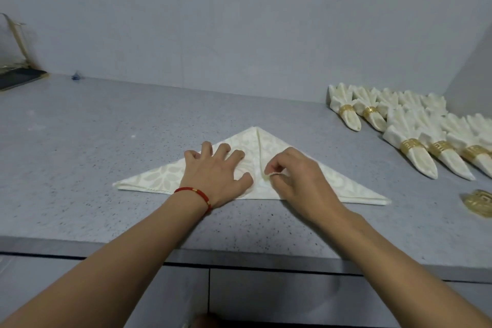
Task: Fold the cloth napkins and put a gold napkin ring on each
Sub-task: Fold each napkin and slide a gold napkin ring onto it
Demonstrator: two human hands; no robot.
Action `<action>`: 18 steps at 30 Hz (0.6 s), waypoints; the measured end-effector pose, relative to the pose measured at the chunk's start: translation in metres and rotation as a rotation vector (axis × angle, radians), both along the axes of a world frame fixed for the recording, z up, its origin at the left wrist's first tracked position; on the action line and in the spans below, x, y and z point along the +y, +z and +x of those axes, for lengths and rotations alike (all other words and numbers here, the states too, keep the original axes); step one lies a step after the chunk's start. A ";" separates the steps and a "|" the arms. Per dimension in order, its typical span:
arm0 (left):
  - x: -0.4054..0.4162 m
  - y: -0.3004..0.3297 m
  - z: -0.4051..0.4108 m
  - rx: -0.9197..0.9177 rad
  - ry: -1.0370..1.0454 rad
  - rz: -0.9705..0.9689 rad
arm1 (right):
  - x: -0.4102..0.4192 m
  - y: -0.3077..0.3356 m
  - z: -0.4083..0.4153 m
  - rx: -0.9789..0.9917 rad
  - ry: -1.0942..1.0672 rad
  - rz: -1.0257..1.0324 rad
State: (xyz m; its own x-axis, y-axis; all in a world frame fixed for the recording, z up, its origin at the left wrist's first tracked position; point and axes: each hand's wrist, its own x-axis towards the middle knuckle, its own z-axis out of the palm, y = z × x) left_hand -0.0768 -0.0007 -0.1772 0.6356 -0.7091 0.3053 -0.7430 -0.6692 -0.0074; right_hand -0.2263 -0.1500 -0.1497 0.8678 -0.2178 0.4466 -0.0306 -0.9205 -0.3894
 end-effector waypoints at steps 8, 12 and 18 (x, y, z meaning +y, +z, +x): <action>0.000 -0.001 0.001 -0.002 -0.008 -0.024 | 0.007 -0.010 -0.013 0.092 0.091 -0.064; 0.000 0.000 -0.003 -0.038 -0.022 -0.042 | 0.011 -0.008 -0.016 0.097 0.062 -0.051; -0.001 0.006 -0.007 -0.176 -0.340 -0.106 | 0.011 -0.009 -0.016 0.118 0.042 -0.035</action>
State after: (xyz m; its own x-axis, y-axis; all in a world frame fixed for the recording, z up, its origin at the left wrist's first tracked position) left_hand -0.0843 -0.0022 -0.1708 0.3014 -0.8289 0.4712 -0.9159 -0.3891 -0.0987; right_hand -0.2426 -0.1395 -0.1590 0.9229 -0.1659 0.3474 -0.0354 -0.9351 -0.3525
